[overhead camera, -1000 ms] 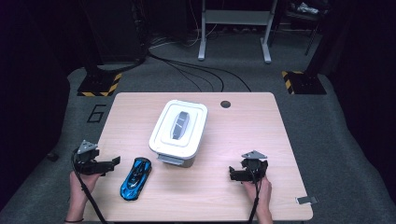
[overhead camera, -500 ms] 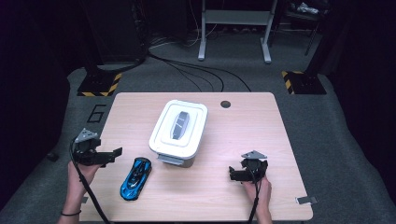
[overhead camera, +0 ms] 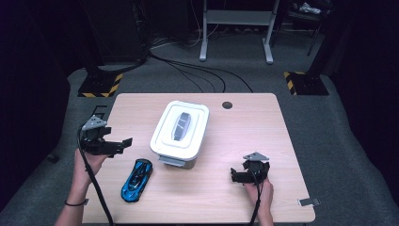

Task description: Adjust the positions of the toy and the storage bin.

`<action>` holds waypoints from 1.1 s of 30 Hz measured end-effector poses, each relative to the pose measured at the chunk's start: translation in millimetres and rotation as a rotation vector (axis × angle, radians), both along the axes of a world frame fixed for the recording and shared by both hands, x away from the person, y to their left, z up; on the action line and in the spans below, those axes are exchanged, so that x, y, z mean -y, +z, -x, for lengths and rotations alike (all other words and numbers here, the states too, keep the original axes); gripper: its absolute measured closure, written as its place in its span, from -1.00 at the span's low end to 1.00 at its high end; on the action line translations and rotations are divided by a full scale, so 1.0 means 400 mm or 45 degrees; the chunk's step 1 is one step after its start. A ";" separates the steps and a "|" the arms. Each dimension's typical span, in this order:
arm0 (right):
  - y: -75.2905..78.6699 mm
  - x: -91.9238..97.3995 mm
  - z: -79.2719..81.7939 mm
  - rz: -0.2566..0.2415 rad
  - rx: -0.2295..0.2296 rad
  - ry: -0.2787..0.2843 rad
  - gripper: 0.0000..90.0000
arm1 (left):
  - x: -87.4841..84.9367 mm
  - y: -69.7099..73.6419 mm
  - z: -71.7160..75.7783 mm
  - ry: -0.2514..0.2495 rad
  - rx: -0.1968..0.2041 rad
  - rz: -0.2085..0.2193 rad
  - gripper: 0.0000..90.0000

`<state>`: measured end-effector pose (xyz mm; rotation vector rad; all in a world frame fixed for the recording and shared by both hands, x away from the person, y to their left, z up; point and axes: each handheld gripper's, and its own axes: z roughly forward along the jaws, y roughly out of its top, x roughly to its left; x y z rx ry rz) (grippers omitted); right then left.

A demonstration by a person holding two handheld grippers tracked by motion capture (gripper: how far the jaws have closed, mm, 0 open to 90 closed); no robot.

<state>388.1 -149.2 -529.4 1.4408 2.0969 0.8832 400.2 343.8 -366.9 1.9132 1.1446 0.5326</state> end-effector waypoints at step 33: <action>0.000 0.001 0.000 0.000 0.001 0.000 -1.00 | 0.251 0.059 -0.110 -0.178 -0.016 -0.064 -0.99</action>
